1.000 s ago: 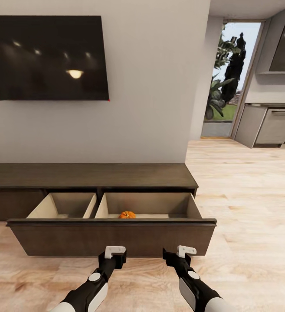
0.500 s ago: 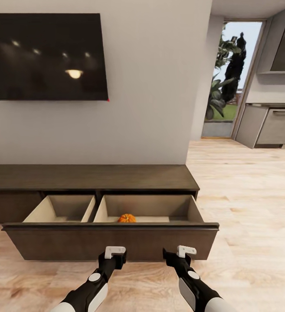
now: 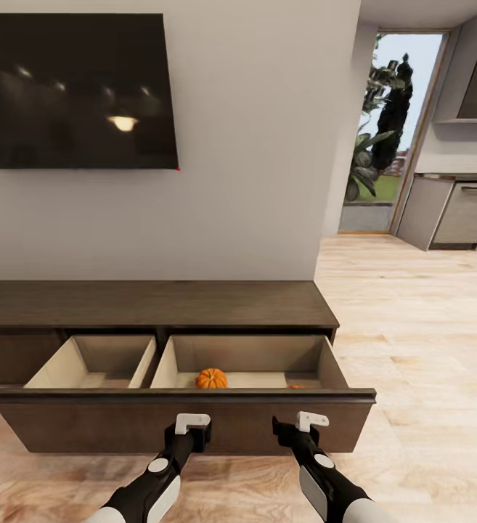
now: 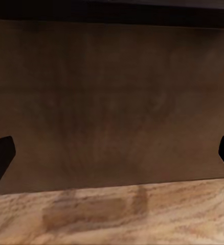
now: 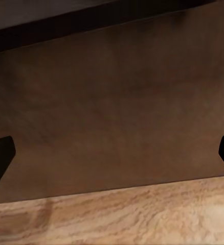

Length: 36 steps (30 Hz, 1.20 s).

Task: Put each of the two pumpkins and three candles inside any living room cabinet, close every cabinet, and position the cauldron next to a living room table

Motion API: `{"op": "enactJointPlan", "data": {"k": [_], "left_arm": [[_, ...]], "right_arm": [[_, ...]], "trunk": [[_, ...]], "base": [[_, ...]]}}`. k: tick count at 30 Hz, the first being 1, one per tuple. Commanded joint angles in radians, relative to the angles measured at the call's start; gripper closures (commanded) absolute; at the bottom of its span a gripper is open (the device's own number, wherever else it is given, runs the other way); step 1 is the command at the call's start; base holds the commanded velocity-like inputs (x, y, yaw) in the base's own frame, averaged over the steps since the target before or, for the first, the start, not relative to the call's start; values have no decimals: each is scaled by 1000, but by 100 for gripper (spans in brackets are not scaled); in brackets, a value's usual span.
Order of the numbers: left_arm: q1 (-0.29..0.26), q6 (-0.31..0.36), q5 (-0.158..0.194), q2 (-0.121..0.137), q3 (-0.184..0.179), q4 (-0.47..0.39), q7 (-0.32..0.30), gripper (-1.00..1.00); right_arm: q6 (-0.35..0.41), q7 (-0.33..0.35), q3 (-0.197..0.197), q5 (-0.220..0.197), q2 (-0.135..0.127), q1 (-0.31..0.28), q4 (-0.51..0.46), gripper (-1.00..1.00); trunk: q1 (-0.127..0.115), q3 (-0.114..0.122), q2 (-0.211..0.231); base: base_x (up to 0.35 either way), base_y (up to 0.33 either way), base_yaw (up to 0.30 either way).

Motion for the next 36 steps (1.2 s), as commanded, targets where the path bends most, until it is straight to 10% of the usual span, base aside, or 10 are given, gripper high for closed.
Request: {"op": "enactJointPlan", "data": {"k": [1, 36], "left_arm": [[-1, -4, 5, 1, -9, 1, 7, -100], [-1, -4, 5, 1, -9, -5, 7, -100]], "right_arm": [[-4, -3, 4, -7, 0, -1, 1, -100], [-4, -3, 4, -7, -1, 0, 1, -100]], "trunk": [[0, -1, 0], [0, -1, 0]], "base": [[18, 0, 0], [111, 0, 0]]}}
